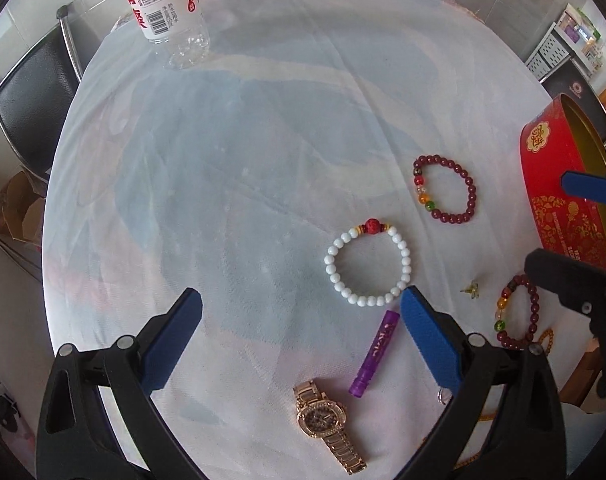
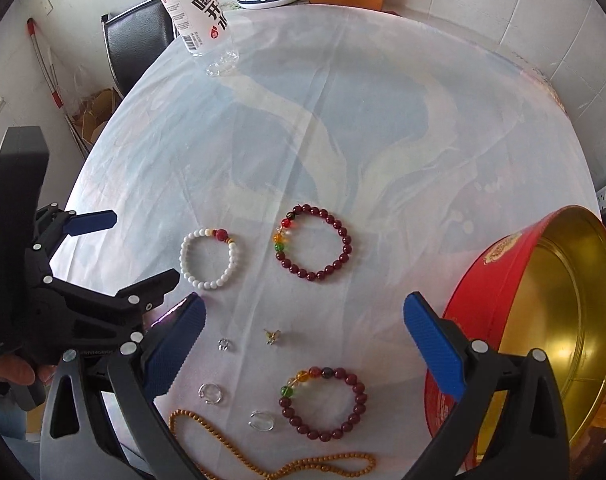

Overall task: Organize jewelry
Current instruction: 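Move left tool to white pearl bracelet while right tool approaches dark red bracelet, then close left gripper on white pearl bracelet while right gripper closes on dark red bracelet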

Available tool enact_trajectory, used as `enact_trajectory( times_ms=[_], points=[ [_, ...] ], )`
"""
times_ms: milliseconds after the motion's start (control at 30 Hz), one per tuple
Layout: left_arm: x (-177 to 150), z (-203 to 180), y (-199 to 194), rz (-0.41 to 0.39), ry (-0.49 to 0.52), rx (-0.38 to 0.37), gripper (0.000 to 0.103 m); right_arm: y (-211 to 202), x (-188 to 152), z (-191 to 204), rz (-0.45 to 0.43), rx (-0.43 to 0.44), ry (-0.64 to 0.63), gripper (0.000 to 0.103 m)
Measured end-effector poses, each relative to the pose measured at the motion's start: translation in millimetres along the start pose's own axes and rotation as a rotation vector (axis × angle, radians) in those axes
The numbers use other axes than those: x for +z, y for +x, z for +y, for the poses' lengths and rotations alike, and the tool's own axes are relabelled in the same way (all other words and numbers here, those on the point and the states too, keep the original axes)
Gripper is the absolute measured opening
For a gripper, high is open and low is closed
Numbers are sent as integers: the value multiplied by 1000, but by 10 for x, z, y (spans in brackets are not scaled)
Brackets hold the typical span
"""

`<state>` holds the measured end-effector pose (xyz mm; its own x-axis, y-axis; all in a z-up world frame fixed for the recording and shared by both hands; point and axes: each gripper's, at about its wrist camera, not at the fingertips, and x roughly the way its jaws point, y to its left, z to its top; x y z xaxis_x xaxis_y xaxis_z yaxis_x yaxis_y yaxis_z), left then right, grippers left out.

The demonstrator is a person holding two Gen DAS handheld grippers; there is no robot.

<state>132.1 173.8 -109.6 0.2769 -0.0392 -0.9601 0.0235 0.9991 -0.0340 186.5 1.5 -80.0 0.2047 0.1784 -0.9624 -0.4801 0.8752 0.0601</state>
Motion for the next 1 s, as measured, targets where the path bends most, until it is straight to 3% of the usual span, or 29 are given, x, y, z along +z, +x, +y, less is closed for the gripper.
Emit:
enact_trajectory(
  times_ms=[333, 667, 800, 867, 900, 933, 967, 1000],
  points=[
    [171, 19, 198, 27, -13, 35, 96, 508, 339, -253, 60, -17, 2, 100],
    [332, -99, 392, 15, 49, 65, 96, 888, 453, -339, 115, -39, -9, 99],
    [335, -51, 475, 17, 50, 66, 96, 940, 440, -311, 110, -59, -31, 88],
    [331, -36, 451, -27, 40, 44, 81, 914, 428, -295, 89, -51, -39, 79],
    [333, -27, 418, -55, 29, 41, 58, 889, 415, -271, 77, -48, -48, 67],
    [333, -24, 384, -79, 26, 35, 27, 858, 399, -239, 66, -42, -61, 45],
    [341, -35, 368, -83, 33, 25, 16, 833, 378, -193, 68, -28, -78, 35],
    [339, -58, 366, -76, 44, 26, 6, 823, 365, -143, 79, -16, -96, 12]
  ],
)
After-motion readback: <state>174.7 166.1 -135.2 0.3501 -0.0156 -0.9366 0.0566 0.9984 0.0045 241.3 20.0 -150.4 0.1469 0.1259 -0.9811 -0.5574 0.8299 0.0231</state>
